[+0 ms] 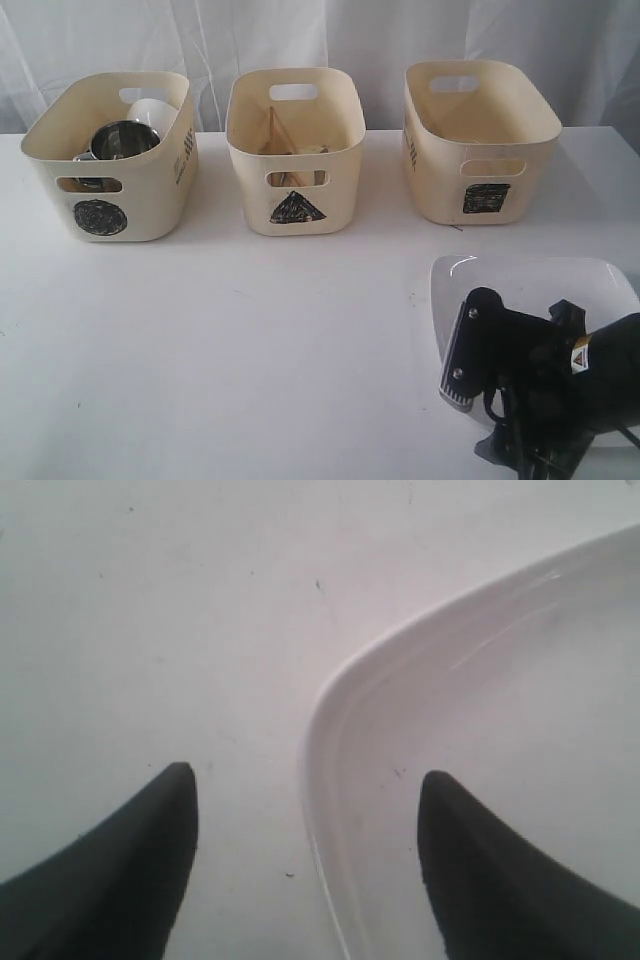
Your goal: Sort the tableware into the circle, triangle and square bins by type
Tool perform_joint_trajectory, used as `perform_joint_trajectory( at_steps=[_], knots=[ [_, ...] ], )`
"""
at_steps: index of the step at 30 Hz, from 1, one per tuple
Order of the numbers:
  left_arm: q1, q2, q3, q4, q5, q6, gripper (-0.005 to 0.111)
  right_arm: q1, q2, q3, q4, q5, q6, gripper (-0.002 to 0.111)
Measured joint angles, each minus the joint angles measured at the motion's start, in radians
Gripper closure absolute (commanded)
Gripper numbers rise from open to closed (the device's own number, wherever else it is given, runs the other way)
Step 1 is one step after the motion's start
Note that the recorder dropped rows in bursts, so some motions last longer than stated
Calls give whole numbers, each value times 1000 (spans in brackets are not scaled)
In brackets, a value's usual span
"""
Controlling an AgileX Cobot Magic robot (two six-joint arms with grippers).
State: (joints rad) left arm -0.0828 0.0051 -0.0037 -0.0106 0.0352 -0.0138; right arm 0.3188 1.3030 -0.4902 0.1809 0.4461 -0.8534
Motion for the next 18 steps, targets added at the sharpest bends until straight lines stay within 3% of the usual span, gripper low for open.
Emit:
perform_joint_trajectory(
  at_steps=[18],
  knots=[
    [0,0,0,0,0,0,93,24,137,0,3,-92,0,48]
  ],
)
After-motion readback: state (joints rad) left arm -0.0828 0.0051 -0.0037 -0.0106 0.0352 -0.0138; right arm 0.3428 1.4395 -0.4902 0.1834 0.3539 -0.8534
